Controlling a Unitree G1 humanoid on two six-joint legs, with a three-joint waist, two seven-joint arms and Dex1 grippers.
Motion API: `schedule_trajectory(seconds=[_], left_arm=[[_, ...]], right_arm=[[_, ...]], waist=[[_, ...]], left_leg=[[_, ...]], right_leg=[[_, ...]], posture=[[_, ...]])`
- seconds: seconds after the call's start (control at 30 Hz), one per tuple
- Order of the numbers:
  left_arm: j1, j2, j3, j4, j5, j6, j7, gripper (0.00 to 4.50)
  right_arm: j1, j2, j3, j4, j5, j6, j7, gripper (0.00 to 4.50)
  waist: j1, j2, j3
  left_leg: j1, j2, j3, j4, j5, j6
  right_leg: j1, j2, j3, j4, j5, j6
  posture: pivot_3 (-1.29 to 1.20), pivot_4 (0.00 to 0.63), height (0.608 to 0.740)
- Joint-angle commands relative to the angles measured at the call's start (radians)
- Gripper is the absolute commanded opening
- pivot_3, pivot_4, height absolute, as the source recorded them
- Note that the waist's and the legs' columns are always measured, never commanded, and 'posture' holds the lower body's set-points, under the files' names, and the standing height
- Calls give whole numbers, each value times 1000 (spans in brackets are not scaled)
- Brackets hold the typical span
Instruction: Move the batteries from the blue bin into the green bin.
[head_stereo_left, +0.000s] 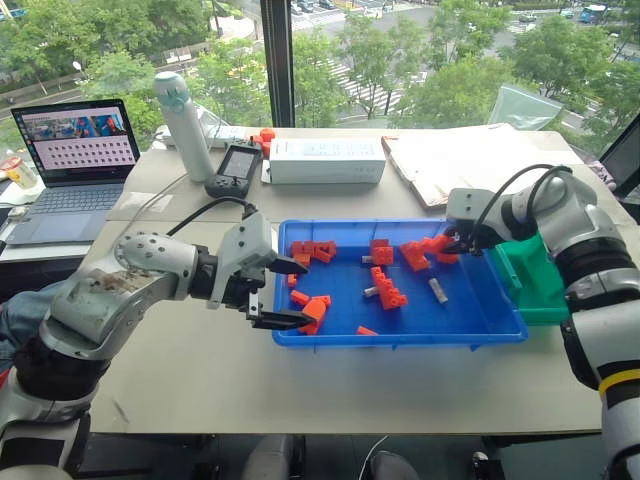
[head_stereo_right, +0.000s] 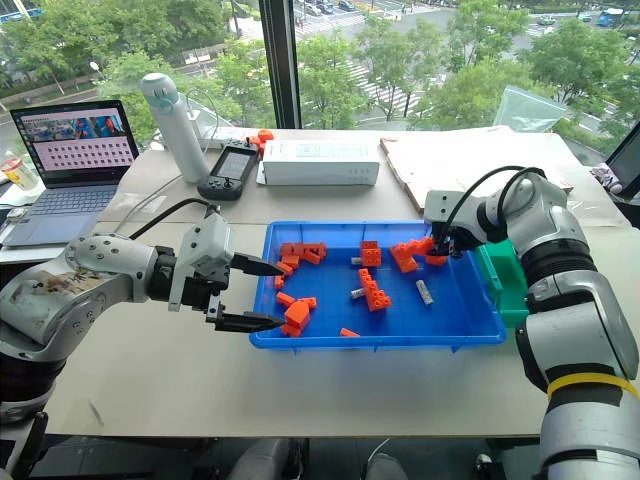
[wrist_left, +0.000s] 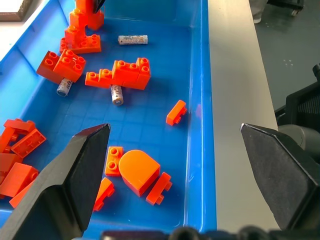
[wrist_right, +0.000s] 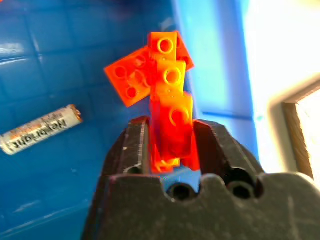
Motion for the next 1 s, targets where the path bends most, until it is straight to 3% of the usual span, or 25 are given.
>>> schedule_trajectory(seconds=[0.03, 0.13, 0.23, 0.37, 0.47, 0.6, 0.73, 1.0], left_arm=[[-11, -7, 26, -23, -7, 5, 13, 4500], [-15, -12, 24, -21, -7, 8, 16, 4500], [-18, -16, 20, -15, -5, 5, 15, 4500], [-23, -29, 11, -16, -4, 2, 15, 4500], [-25, -31, 9, -16, -4, 1, 10, 4500], [-29, -37, 3, -14, 0, -1, 7, 4500], [-37, -48, 0, -7, 9, -5, 12, 4500], [-51, -49, -3, 1, 11, -8, -6, 4500]], right_arm=[[-66, -16, -49, 15, 12, -22, -20, 3340], [-81, -33, -71, -8, 33, -14, 15, 4353], [-69, -54, -86, -69, 57, 44, 117, 4433], [118, -162, -73, -511, 150, 332, 361, 4433], [261, -209, -73, -746, 194, 491, 381, 4433], [401, -215, -69, -890, 161, 645, 289, 4433], [442, -105, -115, -921, 135, 894, 70, 4433], [477, -64, -116, -902, 142, 977, -82, 4433]], waist=[[-1, 0, 0], [-5, 0, 0], [-5, 0, 0], [6, 0, 0], [6, 0, 0], [5, 0, 0], [6, 0, 0], [14, 0, 0]], left_leg=[[0, 0, 0, 0, 0, 0], [0, 0, 2, 0, 0, 0], [0, 0, 3, 0, 0, 0], [0, 1, 3, 1, -1, 2], [0, 1, 5, 5, -3, 4], [0, 1, 6, 8, -7, 0], [0, 2, 6, 10, -8, -2], [0, 0, 7, 9, -7, 0]], right_leg=[[0, 0, 0, 0, 0, 0], [-2, 0, 3, 2, 0, 0], [-3, 0, 4, 3, 0, 0], [-3, 0, 4, 3, 0, 0], [-1, -1, 6, 4, 0, 0], [0, -1, 7, 8, 0, 1], [-1, -1, 7, 9, 1, 2], [-2, -2, 8, 8, 1, 2]], posture=[[0, 150, 740], [0, 150, 740], [0, 150, 740], [0, 150, 740], [0, 150, 740], [0, 150, 740], [0, 150, 740], [0, 150, 740]])
